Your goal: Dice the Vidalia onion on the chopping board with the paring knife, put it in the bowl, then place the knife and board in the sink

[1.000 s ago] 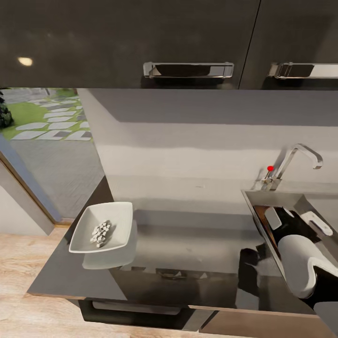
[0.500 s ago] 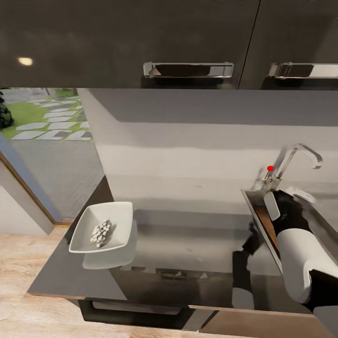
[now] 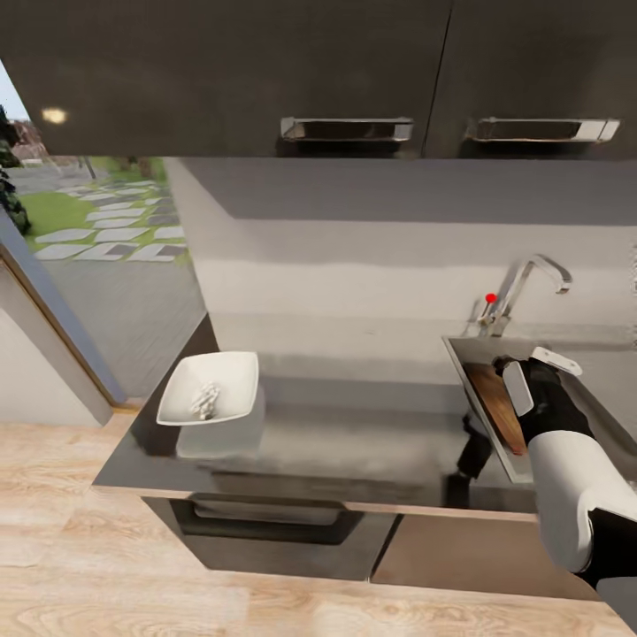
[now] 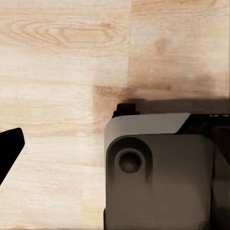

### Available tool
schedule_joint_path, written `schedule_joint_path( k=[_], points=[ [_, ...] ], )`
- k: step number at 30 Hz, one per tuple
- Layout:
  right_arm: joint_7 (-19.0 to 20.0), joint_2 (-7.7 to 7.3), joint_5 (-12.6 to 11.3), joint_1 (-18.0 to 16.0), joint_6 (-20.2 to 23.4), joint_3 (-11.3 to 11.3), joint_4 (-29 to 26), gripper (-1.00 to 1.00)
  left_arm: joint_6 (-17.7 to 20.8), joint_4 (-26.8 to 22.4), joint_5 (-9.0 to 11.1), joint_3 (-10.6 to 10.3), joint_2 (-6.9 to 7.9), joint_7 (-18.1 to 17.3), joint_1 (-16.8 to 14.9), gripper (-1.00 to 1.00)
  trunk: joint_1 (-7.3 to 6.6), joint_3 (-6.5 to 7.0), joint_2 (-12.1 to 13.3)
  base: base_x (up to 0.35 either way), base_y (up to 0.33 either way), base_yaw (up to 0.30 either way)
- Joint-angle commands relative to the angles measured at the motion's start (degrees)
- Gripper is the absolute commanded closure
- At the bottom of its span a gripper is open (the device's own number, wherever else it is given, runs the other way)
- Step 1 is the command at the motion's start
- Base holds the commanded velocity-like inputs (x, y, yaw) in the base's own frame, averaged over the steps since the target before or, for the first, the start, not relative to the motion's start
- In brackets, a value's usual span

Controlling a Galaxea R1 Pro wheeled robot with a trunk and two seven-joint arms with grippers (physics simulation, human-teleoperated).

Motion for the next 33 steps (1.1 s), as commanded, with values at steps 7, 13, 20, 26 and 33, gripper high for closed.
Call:
schedule_joint_path(
  k=[7,13,20,26,33],
  points=[
    [0.6,0.01,-0.6,0.0,0.8,0.3,-1.5,-1.00,-0.4,0.3,0.6,-0.5,-0.06,0.1,-0.1,-1.00,-0.02,-0.07,-0.1,-0.338,0.000,0.000],
    [11.6,-0.05,0.1,0.0,0.9,0.6,-1.8,-1.00,-0.4,0.3,0.6,-0.5,-0.12,0.0,-0.1,-1.00,-0.02,-0.07,-0.1,-0.339,0.000,0.000],
    [23.6,0.03,8.1,0.0,0.9,0.7,-2.8,-1.00,-0.4,0.3,0.5,-0.6,-0.13,0.0,-0.1,-1.00,-0.02,-0.07,-0.1,-0.339,0.000,0.000],
    [27.4,0.06,9.9,0.0,0.9,0.7,-3.7,-1.00,-0.4,0.3,0.5,-0.6,-0.13,0.0,-0.1,-1.00,-0.02,-0.07,-0.1,-0.339,0.000,0.000],
    [28.2,0.02,10.1,0.0,0.9,0.7,-4.1,-1.00,-0.4,0.3,0.5,-0.6,-0.19,0.0,-0.1,-1.00,-0.02,-0.07,-0.1,-0.339,0.000,0.000]
  ],
)
